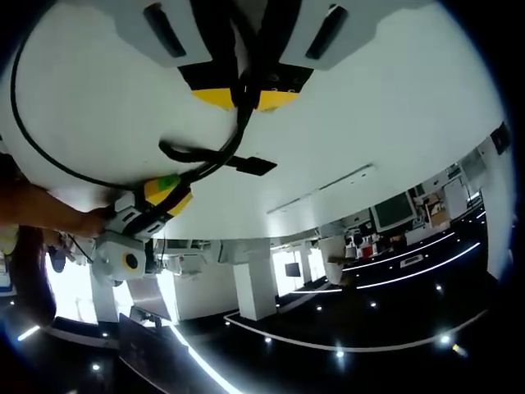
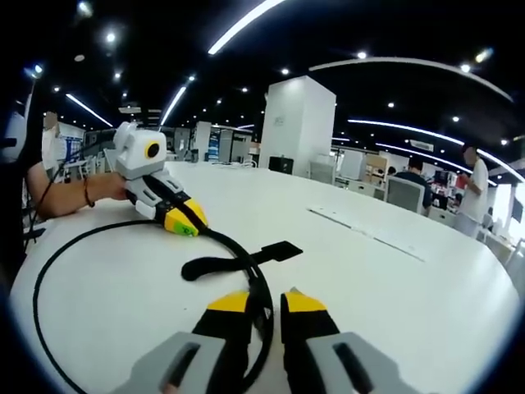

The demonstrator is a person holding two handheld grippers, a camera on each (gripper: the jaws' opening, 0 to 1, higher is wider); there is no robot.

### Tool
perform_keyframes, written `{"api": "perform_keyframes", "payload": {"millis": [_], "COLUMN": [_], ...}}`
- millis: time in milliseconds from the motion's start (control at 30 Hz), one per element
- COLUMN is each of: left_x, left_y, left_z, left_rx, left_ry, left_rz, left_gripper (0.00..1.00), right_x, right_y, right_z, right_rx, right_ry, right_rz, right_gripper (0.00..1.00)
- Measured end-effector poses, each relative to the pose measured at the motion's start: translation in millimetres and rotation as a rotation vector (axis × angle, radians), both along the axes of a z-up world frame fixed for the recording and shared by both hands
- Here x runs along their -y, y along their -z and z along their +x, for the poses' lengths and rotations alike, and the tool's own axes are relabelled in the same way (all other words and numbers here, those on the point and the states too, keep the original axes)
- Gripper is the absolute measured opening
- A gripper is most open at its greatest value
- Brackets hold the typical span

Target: Find the charging cable on the desk, coil it up and secure with Velcro.

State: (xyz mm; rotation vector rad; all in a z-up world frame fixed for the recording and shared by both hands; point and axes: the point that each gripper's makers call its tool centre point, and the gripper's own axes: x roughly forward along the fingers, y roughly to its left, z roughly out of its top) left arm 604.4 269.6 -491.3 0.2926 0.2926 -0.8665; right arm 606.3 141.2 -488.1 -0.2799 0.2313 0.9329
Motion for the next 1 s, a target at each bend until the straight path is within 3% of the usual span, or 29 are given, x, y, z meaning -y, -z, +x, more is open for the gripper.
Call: {"api": "perform_keyframes", "payload": {"millis": [333,1000], "left_x": [0.0,1.1], "left_y": [1.2,0.4], "left_z": [-1.1,0.0], "left_rx": [0.005,0.006], "left_ry": [0.006,0.009], "left_rz": [0.000,-0.002], "left_gripper": [0.08,0.08], "right_x": [5.8,-21.6], "right_y": [-11.5,-21.7], "right_z": [-4.3,-22.3], "right_rx": [0.014,0.019], "right_ry": [0.039,-0.033], "right_rz": [0.028,-0.093], "right_gripper": [0.15,0.15]}}
